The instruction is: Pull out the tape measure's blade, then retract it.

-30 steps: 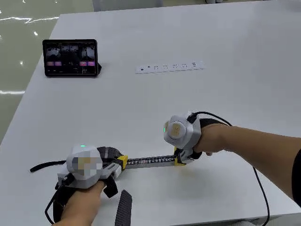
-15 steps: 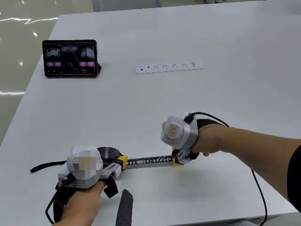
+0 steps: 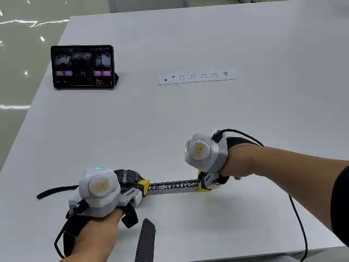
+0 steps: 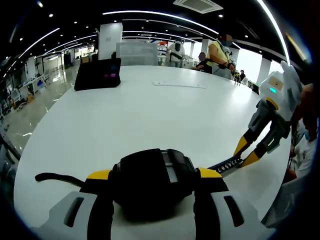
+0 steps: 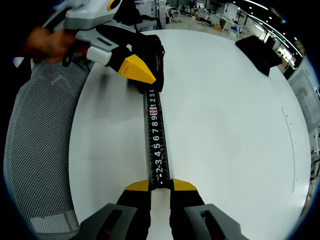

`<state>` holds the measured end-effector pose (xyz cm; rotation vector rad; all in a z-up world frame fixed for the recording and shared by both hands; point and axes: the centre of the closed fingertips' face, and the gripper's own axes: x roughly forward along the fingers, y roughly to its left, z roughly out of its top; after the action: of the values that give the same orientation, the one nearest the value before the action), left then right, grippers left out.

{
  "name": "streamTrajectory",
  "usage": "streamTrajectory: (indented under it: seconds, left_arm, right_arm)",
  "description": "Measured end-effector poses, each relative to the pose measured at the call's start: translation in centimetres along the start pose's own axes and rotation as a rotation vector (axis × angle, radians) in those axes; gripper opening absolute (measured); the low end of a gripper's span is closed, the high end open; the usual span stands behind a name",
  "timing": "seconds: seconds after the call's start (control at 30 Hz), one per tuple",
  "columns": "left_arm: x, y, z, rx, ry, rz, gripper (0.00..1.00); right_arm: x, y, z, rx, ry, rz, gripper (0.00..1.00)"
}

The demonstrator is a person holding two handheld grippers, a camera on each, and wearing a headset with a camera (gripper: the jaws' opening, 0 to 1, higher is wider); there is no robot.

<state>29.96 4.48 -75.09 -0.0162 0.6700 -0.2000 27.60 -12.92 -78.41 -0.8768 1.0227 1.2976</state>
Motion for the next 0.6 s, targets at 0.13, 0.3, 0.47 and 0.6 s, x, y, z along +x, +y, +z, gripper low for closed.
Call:
streamTrajectory:
  seconds: [0.13,0.3,0.47,0.6]
  left_arm:
    - [0.01,0.00,0.00,-0.001,0.000,0.000,0.61]
    - [0.05,-0.01,0.02,0.000,0.001,-0.001,0.61]
    - [0.04,-0.03,0.04,0.000,0.001,-0.001,0.61]
    - [0.03,-0.03,0.06,0.000,0.001,-0.002,0.61]
  right_arm:
    - [0.06,0.03,0.16,0.007,-0.004,0.002,0.10]
    - [0.10,0.00,0.33,0.007,-0.005,0.003,0.09]
    - [0.16,0.04,0.59,0.007,-0.010,0.004,0.09]
    - [0.24,0.00,0.83,0.024,-0.015,0.001,0.09]
